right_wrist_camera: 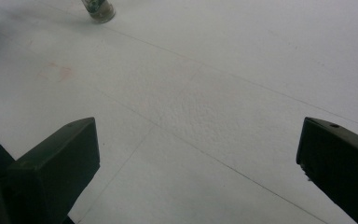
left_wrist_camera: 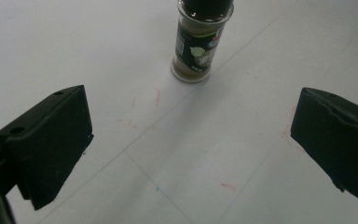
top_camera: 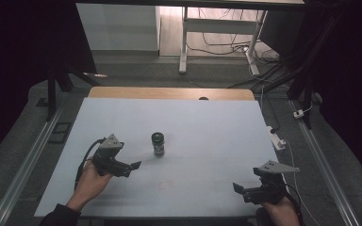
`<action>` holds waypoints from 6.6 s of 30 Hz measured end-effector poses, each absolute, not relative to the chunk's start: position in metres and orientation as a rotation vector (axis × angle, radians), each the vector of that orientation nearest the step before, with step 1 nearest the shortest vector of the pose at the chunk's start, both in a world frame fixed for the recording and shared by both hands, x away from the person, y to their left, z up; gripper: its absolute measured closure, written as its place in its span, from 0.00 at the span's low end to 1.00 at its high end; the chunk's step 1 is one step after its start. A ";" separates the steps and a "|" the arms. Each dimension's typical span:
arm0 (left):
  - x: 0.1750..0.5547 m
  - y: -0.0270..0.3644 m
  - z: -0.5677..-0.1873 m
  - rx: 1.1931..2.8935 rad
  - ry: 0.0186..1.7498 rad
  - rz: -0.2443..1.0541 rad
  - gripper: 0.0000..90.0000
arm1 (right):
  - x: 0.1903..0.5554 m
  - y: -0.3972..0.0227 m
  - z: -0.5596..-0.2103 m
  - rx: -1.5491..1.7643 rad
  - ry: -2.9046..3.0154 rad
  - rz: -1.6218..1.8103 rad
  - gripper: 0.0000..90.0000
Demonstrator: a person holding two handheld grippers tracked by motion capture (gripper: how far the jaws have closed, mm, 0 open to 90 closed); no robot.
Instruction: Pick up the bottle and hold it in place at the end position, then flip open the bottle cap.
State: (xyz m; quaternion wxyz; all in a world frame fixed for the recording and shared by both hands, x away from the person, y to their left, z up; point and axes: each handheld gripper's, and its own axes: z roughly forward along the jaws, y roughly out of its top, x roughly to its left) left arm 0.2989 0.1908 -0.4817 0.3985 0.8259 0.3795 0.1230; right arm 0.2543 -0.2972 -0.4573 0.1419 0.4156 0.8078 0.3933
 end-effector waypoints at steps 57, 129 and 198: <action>0.377 0.112 -0.483 2.192 0.770 0.339 0.59 | 0.256 -0.297 -0.458 1.203 2.345 1.127 0.00; 0.404 0.087 -0.506 2.231 0.748 0.288 0.60 | 0.254 -0.285 -0.449 1.089 2.366 1.208 0.00; 0.403 0.087 -0.507 2.238 0.747 0.296 0.60 | 0.357 -0.127 -0.442 0.783 2.534 1.227 0.00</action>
